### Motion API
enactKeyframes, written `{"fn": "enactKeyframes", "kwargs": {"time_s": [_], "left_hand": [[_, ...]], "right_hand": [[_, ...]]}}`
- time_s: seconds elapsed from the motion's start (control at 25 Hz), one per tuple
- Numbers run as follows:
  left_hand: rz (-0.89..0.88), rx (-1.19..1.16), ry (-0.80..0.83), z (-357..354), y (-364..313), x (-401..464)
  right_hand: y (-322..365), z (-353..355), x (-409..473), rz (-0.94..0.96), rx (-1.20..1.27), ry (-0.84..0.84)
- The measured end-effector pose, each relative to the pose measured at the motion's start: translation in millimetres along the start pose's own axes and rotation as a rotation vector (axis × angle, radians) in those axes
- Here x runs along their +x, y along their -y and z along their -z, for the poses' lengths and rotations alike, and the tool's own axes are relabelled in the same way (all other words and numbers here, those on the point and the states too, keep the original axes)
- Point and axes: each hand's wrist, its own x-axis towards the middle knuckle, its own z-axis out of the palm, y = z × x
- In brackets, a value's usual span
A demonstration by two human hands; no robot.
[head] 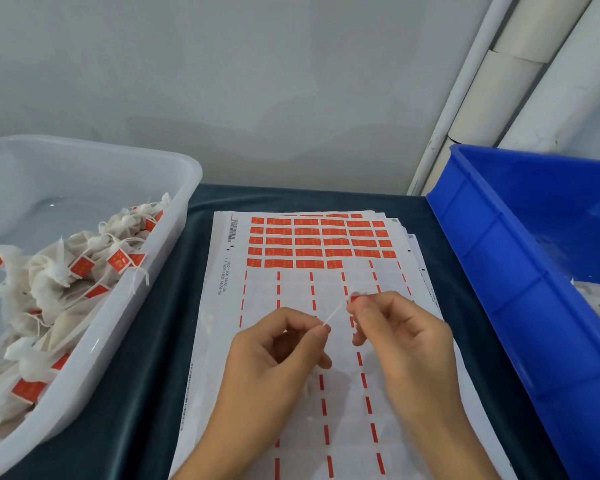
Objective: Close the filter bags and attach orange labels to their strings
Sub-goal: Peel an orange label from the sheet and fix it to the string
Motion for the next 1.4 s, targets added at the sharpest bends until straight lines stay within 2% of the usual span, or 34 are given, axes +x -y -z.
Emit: {"fn": "enactKeyframes", "kwargs": {"time_s": [0.12,0.4,0.6,0.76,1.4], "left_hand": [[0.034,-0.061,-0.016,0.8,-1.0,2.2],[0.081,-0.091,-0.032,-0.4,-2.4,3.3],[0.075,-0.092,-0.037,-1.9,-1.9,2.7],[0.027,-0.070,-0.029,-1.7,0.8,1.8],[-0.061,0.027,0.006,-2.4,14.5,1.5]], "right_hand": [[-0.6,3.6,1.3,-0.025,-0.031,-0.100],[-10.9,8.3,4.3,-0.024,0.007,-0.124],[-8.6,5.8,1.9,-0.050,0.253,0.047],[-10.3,0.5,-1.4,-0.033,0.252,0.152],[-10.2,-4.0,-4.3,0.027,0.125,0.176]]}}
